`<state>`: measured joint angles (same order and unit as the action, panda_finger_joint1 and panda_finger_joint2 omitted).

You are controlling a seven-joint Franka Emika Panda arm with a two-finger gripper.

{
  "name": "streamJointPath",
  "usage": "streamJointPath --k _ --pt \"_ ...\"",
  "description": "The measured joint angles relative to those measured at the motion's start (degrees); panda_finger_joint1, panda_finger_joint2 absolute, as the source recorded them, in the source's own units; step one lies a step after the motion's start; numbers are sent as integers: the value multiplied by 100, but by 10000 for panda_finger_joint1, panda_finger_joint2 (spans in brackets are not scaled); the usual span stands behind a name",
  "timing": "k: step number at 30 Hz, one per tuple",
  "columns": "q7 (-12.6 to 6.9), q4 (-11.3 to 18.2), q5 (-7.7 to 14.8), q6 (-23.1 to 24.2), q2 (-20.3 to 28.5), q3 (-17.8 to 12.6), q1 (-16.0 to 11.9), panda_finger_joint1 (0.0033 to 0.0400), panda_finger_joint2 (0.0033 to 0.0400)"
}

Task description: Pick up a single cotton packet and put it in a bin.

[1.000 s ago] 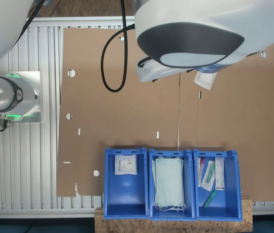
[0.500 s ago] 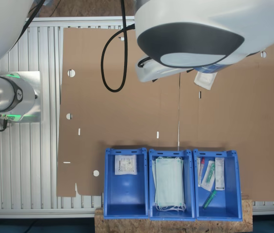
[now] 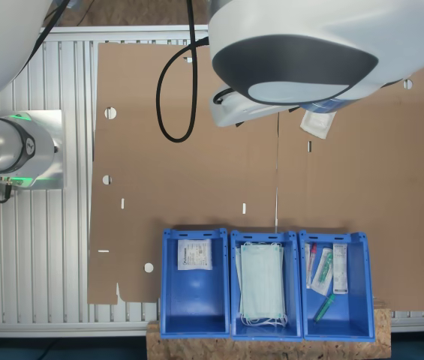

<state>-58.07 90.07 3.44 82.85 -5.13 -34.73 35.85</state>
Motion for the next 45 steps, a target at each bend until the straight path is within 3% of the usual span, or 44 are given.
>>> streamJointPath --k 30,45 --pt "0 0 0 30 -11 0 0 400 400" --pt "0 13 0 727 -541 3 0 400 400"
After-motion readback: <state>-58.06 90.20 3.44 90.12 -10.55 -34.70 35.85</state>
